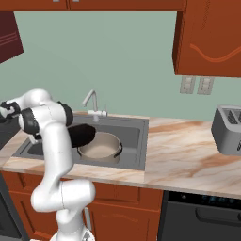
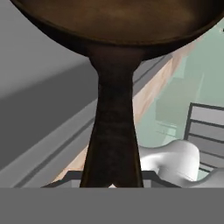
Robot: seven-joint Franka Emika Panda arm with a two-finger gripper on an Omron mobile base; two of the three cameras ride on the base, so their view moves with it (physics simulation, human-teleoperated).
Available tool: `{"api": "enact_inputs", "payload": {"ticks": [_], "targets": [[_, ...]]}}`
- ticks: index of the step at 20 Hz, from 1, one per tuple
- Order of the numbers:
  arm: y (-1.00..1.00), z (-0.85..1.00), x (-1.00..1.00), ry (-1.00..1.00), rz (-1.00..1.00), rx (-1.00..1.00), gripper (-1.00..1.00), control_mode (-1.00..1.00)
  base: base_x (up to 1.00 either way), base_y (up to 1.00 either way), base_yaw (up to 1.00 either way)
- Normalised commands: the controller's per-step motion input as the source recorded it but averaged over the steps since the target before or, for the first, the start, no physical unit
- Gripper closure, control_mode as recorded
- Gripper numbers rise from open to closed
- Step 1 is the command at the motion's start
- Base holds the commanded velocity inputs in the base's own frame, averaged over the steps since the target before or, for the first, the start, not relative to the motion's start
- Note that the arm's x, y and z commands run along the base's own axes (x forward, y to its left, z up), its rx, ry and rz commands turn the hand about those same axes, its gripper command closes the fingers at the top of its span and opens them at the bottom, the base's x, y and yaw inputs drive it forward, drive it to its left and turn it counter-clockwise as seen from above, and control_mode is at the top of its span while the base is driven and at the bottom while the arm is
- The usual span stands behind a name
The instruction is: Move the pot and pan from the stove into the sink.
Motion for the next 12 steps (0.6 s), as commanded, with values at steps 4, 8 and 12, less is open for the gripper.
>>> {"api": "enact_inputs", "payload": {"ticks": [4, 8, 12], "targets": [[-0.07, -0.23, -0.06, -0.12, 0.00, -0.01, 1.00, -1.00, 0.00, 0.00, 0.00], [0.02, -0.07, 0.11, -0.15, 0.00, 0.00, 1.00, -1.00, 0.00, 0.00, 0.00], [0.05, -0.06, 0.47, -0.09, -0.02, 0.00, 1.00, -1.00, 0.00, 0.00, 0.00]]}}
